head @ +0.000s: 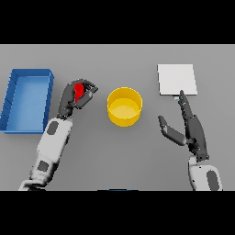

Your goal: Pick up the red beaker and tilt it to pour out 1 green nut into yellow bowl. Pick up the yellow bowl and place it on the metallic measuring scale.

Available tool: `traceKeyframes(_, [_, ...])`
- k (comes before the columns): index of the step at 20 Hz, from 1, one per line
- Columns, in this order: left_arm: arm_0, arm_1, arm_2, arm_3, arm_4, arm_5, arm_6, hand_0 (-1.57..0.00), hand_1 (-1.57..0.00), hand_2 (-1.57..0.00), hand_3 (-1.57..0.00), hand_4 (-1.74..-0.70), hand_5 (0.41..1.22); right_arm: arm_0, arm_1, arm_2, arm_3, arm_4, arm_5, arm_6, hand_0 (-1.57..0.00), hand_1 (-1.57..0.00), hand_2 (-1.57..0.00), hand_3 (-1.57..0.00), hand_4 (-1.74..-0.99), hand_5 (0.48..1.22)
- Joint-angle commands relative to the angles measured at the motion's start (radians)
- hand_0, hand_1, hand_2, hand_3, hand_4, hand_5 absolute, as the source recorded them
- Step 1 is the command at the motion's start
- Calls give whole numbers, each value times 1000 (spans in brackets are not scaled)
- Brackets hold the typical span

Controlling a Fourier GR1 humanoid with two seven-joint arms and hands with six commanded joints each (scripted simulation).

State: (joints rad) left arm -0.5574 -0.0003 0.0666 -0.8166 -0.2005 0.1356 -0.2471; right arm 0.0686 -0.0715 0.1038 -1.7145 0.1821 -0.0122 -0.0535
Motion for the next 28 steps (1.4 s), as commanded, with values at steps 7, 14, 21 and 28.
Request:
traceKeyframes(7, [17, -1, 30, -50, 76, -70, 4, -1483, -1486, -1493, -1462, -1639, 1157, 9, 15, 6, 12, 1, -4, -33, 1, 1, 1, 1, -1248, 645])
traceKeyframes(14, [1, 32, 2, -191, 109, -120, 76, -1553, -1553, -1555, -1548, -1720, 1131, 29, 1, 11, 3, 15, 1, -52, 1, 1, 1, 1, -1226, 650])
traceKeyframes(21, [-39, 90, -66, -186, 37, -125, 120, -1559, -1560, -1561, -1556, -1727, 1138, 7, -4, 8, 28, 42, -19, -78, 1, 1, 1, 1, -1213, 662])
traceKeyframes(28, [-127, 208, -275, -222, -182, -173, 243, -1569, -1569, -1569, -1568, -1738, 1127, 22, -21, 13, -8, 48, -8, -43, 1, 1, 1, 1, -1183, 663])
